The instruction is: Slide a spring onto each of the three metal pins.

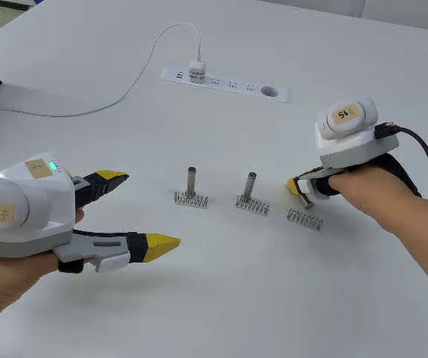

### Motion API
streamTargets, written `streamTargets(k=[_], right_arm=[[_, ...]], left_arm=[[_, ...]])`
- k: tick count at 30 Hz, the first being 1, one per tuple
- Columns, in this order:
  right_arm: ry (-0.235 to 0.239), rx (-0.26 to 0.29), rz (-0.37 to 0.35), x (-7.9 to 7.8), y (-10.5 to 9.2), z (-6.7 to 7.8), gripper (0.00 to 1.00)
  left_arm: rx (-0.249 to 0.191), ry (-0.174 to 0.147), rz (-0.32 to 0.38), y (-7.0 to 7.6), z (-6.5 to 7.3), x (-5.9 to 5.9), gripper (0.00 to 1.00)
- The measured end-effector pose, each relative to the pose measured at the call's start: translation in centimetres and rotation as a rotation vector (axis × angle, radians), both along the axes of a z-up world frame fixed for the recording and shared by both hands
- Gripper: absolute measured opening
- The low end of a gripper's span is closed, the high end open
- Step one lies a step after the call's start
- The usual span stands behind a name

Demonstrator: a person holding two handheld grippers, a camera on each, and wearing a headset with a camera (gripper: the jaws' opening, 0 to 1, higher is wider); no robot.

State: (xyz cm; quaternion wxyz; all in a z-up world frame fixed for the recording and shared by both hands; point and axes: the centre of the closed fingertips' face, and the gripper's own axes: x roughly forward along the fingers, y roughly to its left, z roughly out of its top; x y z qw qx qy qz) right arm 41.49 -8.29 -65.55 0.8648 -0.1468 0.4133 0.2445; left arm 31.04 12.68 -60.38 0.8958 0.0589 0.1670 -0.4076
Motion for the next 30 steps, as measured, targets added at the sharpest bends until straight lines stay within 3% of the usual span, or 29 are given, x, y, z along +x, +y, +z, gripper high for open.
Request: streamTargets(k=[14,20,30], right_arm=[[0.031,0.015,-0.017,-0.1,0.1,-0.1,0.09],[0.040,0.044,-0.055,0.0,0.0,-0.1,0.09],[-0.021,0.071,-0.052,-0.5,-0.1,2.0,0.09]], left_arm=[[-0.007,0.006,0.007,0.1,-0.1,0.0,0.82],[-0.011,0.003,0.007,0.0,0.1,0.0,0.82],[-0.006,0.003,0.013,0.3,0.1,-0.1,0.82]])
